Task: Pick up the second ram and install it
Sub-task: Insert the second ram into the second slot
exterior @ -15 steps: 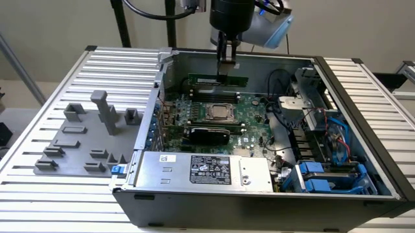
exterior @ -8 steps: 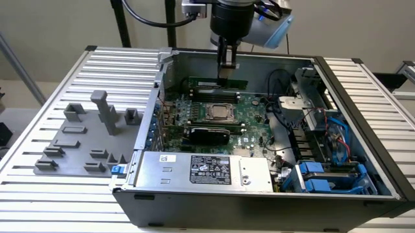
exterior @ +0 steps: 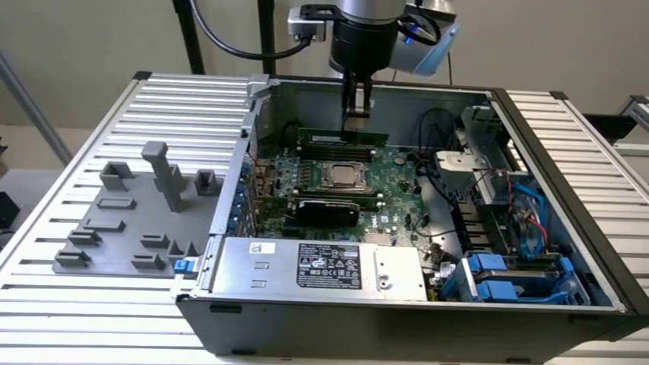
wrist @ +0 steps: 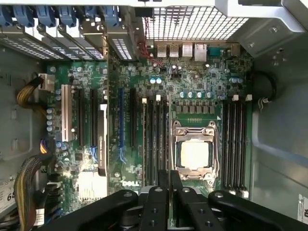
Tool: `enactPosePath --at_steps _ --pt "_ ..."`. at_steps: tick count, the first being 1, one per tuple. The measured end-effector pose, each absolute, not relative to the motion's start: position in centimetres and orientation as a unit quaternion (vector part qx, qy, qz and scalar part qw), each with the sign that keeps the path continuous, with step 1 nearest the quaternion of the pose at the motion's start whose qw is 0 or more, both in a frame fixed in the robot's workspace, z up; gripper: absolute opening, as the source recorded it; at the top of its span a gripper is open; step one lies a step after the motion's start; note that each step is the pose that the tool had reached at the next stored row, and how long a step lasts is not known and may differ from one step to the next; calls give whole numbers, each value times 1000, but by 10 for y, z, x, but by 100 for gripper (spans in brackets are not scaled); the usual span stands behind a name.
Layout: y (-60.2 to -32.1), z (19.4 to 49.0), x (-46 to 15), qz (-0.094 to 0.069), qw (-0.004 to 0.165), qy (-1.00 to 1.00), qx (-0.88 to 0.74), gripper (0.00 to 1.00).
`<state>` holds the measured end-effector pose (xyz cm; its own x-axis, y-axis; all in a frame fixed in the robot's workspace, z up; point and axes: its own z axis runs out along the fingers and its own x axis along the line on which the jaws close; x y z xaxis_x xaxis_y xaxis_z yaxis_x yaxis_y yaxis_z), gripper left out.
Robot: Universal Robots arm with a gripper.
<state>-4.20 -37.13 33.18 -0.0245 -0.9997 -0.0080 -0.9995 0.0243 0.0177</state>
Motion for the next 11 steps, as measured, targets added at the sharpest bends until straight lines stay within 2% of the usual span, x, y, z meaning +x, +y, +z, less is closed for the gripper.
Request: enactPosePath --at_steps 11 --pt "-371 332 -42 -9 4 -716 698 0"
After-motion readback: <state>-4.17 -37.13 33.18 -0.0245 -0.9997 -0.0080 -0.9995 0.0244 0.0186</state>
